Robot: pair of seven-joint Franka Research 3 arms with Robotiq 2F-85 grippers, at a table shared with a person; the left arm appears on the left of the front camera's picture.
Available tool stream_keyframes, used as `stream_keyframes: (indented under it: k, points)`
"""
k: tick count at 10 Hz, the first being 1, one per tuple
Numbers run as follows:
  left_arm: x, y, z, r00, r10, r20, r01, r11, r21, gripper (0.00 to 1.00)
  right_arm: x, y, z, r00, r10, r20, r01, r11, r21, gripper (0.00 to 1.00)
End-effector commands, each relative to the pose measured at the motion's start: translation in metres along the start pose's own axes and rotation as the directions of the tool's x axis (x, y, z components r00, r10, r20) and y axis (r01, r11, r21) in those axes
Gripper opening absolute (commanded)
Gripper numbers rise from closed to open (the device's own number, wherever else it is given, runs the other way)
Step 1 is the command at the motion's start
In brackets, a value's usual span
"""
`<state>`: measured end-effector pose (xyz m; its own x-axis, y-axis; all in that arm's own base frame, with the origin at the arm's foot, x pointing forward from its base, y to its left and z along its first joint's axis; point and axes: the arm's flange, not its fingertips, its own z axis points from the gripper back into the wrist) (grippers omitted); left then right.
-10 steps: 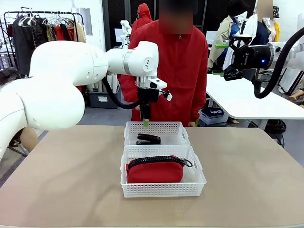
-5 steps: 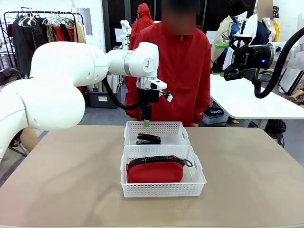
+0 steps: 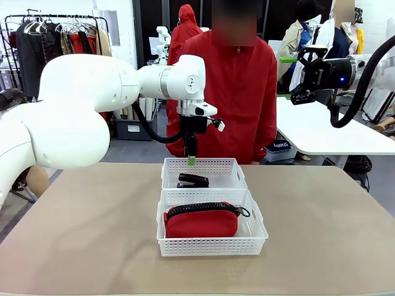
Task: Distribute items into two baskets.
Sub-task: Place the picked Stapler into the Organizing basket as instructed by the person.
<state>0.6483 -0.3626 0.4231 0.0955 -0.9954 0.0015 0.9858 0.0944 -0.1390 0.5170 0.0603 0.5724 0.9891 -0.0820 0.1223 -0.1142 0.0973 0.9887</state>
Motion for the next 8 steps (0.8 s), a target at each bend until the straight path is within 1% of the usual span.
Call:
stream_keyframes:
  k: [1,2,3,4,5,6,7,8]
  points:
    - [-0.023,-0.012,0.017,0.991,-0.029,0.133,0.044,0.993,-0.109,1.00,0.001,0.002,-0.001,1.000,0.004,0.007,-0.003,1.000,-0.002,1.00]
    - [-0.044,-0.019,0.034,0.987,-0.026,0.161,0.046,0.992,-0.121,1.00,0.001,0.002,-0.001,1.000,0.004,0.007,-0.003,1.000,-0.002,1.00]
    - [-0.049,-0.034,0.048,0.974,0.011,0.228,0.016,0.993,-0.114,1.00,0.001,0.002,-0.001,1.000,0.004,0.007,-0.003,1.000,-0.002,1.00]
    - [-0.069,-0.040,0.064,0.950,0.010,0.311,0.028,0.993,-0.119,1.00,0.001,0.002,-0.001,1.000,0.004,0.007,-0.003,1.000,-0.002,1.00]
    - [-0.086,-0.050,0.077,0.937,0.027,0.349,0.025,0.989,-0.143,1.00,0.001,0.002,-0.001,1.000,0.004,0.007,-0.003,1.000,-0.002,1.00]
    - [-0.099,-0.060,0.087,0.901,0.078,0.427,-0.014,0.988,-0.153,1.00,0.001,0.002,-0.001,1.000,0.004,0.007,-0.003,1.000,-0.002,1.00]
    - [-0.123,-0.071,0.108,0.869,0.113,0.482,-0.038,0.986,-0.163,1.00,0.001,0.002,-0.001,1.000,0.004,0.007,-0.003,1.000,-0.002,1.00]
    - [-0.137,-0.090,0.123,0.823,0.164,0.543,-0.084,0.982,-0.168,1.00,0.001,0.002,-0.001,1.000,0.004,0.007,-0.003,1.000,-0.002,1.00]
